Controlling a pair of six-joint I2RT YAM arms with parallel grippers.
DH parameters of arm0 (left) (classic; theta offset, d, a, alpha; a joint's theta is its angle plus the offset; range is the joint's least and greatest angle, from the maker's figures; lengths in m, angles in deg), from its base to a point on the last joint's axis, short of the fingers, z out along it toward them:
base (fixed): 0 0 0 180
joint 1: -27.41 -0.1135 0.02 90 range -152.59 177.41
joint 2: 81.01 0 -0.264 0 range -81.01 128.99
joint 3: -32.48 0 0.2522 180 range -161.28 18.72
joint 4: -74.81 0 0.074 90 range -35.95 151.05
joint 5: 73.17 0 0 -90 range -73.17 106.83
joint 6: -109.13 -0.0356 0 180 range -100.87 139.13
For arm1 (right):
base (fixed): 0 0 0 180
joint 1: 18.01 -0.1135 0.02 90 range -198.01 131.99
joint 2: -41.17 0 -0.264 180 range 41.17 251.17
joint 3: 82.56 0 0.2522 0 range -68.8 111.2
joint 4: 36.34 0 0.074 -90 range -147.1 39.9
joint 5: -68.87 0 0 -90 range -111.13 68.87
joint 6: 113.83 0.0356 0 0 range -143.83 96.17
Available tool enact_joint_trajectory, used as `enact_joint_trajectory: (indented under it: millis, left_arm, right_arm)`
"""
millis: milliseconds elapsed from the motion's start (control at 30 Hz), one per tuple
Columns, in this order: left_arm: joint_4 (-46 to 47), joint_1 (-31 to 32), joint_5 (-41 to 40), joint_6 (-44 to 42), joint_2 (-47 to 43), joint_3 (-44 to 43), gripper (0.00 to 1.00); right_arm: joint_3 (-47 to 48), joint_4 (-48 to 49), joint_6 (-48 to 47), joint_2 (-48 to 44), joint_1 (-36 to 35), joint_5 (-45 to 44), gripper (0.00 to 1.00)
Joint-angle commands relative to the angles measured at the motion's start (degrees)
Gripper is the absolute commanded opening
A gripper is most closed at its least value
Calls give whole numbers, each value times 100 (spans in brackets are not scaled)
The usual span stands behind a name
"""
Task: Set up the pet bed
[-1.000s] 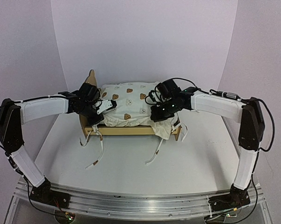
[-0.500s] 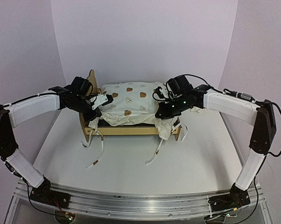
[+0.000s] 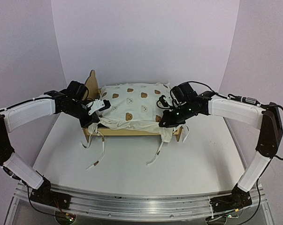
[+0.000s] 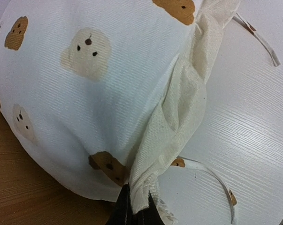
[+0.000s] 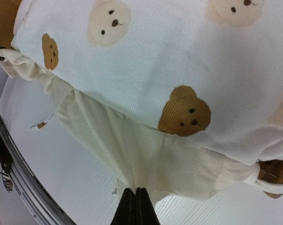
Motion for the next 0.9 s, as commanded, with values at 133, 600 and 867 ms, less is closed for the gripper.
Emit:
enact_joint_trajectory:
  millis: [133,600,867]
  left_arm:
    - [-16,-64,-116,-647,-485,318,32]
    - [1256,1521,-813,-1188,-985,1089,51]
    - [1984,1267,-1743,-1090,-276,1497,52]
  right_arm:
    - [-46,-744,-23,-220,40,-111,22]
    - [299,-941,314,-288,-359,-2495,44]
    - [-104,-561,449,22,-131,-2158,52]
